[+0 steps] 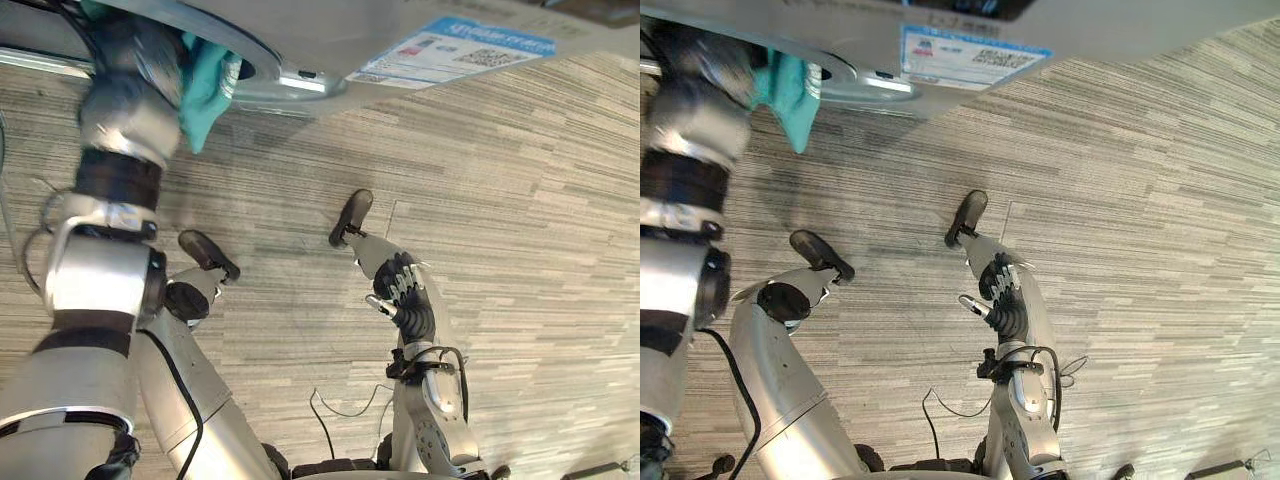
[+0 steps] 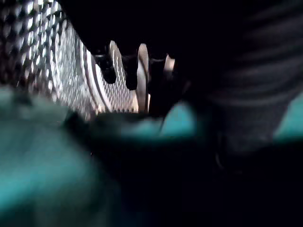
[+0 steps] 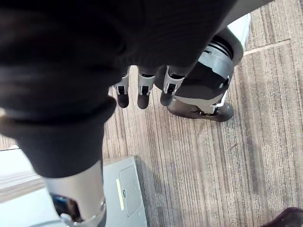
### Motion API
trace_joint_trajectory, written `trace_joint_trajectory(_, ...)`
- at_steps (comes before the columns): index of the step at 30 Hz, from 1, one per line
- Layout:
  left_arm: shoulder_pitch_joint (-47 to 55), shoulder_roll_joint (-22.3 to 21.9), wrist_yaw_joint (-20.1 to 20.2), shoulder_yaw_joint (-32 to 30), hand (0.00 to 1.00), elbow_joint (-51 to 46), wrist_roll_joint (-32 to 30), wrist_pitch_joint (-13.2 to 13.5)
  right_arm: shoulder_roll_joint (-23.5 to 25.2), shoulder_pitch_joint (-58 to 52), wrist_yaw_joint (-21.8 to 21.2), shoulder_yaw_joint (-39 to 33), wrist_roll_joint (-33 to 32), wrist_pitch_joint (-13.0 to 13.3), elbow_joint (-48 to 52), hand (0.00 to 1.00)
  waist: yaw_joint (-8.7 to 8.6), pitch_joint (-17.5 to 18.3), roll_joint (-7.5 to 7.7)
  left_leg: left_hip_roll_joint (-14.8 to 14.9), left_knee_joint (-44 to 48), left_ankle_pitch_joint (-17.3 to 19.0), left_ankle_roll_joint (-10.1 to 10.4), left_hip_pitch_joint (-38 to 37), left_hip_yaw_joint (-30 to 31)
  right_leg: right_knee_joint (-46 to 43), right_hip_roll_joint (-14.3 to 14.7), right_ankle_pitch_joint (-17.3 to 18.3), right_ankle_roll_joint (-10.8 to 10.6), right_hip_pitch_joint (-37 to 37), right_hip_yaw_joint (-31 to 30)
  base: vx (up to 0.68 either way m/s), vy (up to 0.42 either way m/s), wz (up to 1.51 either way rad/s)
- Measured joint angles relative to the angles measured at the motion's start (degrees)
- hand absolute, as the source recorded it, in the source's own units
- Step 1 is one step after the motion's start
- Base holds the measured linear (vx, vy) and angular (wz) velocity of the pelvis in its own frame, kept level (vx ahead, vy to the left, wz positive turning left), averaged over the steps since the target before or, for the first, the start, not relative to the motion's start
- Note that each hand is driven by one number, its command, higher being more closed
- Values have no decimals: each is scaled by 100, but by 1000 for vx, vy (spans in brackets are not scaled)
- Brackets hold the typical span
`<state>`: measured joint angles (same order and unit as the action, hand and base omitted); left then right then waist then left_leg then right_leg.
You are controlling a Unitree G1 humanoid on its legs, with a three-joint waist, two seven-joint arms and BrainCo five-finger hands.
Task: Pick up the laundry basket with both hands and put the clothes into the washing machine.
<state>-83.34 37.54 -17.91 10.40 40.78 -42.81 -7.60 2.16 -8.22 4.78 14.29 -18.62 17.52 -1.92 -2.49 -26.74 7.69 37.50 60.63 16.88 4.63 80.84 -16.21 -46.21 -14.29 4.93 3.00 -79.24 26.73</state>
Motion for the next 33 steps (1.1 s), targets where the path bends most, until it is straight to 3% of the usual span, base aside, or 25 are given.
trace_joint_trajectory(7,-991,511,85,-205,0,-85,423,-247,-5,-4,-219,31,-185,-60,-4,0,13,40,62,46,-235,-68,111,30,-60,265,80,-76,-91,0,165,-25,-72,-5)
trace_joint_trajectory(10,-671,514,-189,-368,0,-100,455,-252,-4,-4,-214,25,-228,-58,-3,0,10,41,60,42,-230,-270,26,15,-20,200,93,-124,-71,6,153,2,-68,-4)
trace_joint_trajectory(15,571,283,-226,-923,0,-72,394,-259,4,-4,-119,-4,-228,-43,-78,0,5,41,59,31,-148,-377,-6,-145,-15,55,63,-196,210,111,132,22,-70,0)
trace_joint_trajectory(19,1775,-243,-440,-1865,0,-83,417,-269,-6,-1,-66,-63,-225,-33,-212,0,27,43,53,-39,-272,-401,37,-522,-49,34,27,-101,341,401,137,10,-65,11)
trace_joint_trajectory(21,2297,-516,-657,-2049,0,-311,488,-209,-21,0,55,-147,-209,-30,-237,0,52,48,41,-93,-403,-427,77,-741,-85,65,9,-61,347,585,144,-3,-63,22)
trace_joint_trajectory(24,3818,-1068,-1030,-2284,0,-1233,620,-163,-102,-1,215,-345,-140,-14,-238,0,90,83,-40,-311,-855,-589,148,-1339,-195,230,-63,6,326,1072,180,-7,-70,30)
trace_joint_trajectory(27,4988,-1485,-1103,-2315,0,-2195,613,-75,-209,-8,285,-476,-89,-22,-252,0,173,100,-101,-446,-1136,-689,201,-1770,-206,316,-96,42,357,1475,235,12,-55,29)
trace_joint_trajectory(29,6371,-2177,-1107,-2272,0,-3267,598,83,-361,-18,291,-686,56,-51,-368,0,331,200,-289,-573,-1388,-725,263,-2270,-151,368,-159,179,289,2035,352,45,-38,41)
trace_joint_trajectory(33,8080,-3248,-984,-1935,0,-3877,600,426,-613,-20,284,-899,319,-292,-646,0,520,390,-627,-890,-1954,-756,319,-3320,-165,555,-309,382,17,3095,495,73,-14,51)
